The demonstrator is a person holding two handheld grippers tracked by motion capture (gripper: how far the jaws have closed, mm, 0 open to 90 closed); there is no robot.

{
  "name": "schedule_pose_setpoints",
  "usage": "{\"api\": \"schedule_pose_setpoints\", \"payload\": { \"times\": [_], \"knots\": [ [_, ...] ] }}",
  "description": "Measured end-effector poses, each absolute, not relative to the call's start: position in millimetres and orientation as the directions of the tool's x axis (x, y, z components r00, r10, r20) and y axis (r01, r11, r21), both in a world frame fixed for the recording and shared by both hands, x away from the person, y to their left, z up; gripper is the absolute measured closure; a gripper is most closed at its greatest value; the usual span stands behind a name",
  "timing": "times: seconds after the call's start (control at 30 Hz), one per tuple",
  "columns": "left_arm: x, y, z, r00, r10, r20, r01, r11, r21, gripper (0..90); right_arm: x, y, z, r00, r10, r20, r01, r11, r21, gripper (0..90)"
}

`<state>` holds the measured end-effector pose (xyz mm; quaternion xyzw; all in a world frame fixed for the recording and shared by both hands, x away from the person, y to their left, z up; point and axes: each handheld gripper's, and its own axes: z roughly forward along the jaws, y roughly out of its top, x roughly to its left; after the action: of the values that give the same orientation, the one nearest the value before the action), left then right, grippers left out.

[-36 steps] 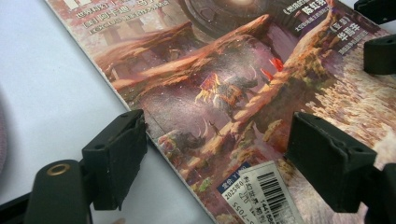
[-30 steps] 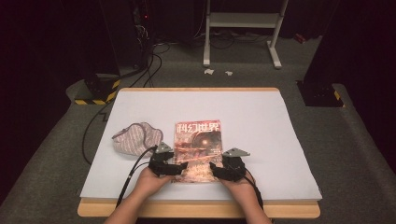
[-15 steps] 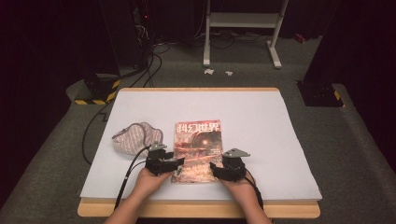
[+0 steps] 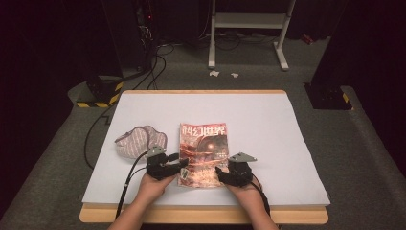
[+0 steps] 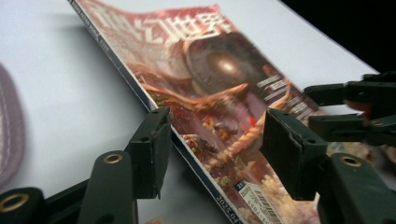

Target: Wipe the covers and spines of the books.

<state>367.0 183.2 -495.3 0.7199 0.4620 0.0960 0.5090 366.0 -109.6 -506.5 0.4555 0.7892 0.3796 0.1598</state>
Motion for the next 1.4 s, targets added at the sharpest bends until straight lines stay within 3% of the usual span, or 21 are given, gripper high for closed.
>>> {"api": "schedule_pose_setpoints", "payload": {
  "times": [0.5,0.73,0.97,1.03,1.27,1.4],
  "knots": [
    [359,182,-496,0.580,0.718,-0.384,0.551,0.001,0.835,46.6,365,-110,-507,-0.525,0.846,0.093,0.599,0.290,0.747,36.6],
    [357,180,-495,0.578,0.735,-0.354,0.544,-0.024,0.839,48.0,365,-110,-507,-0.523,0.847,0.092,0.598,0.288,0.748,36.6],
    [356,176,-500,0.602,0.695,-0.394,0.582,-0.043,0.812,51.1,365,-111,-507,-0.519,0.850,0.092,0.598,0.284,0.750,36.5],
    [353,170,-501,0.610,0.714,-0.343,0.560,-0.082,0.824,50.2,365,-111,-507,-0.520,0.849,0.089,0.596,0.286,0.750,36.4],
    [353,174,-497,0.617,0.716,-0.327,0.548,-0.093,0.831,49.6,364,-111,-506,-0.528,0.845,0.086,0.590,0.291,0.753,33.1],
    [351,176,-495,0.624,0.709,-0.328,0.543,-0.093,0.834,48.5,357,-108,-499,-0.557,0.830,0.030,0.528,0.326,0.784,32.5]
  ]
}}
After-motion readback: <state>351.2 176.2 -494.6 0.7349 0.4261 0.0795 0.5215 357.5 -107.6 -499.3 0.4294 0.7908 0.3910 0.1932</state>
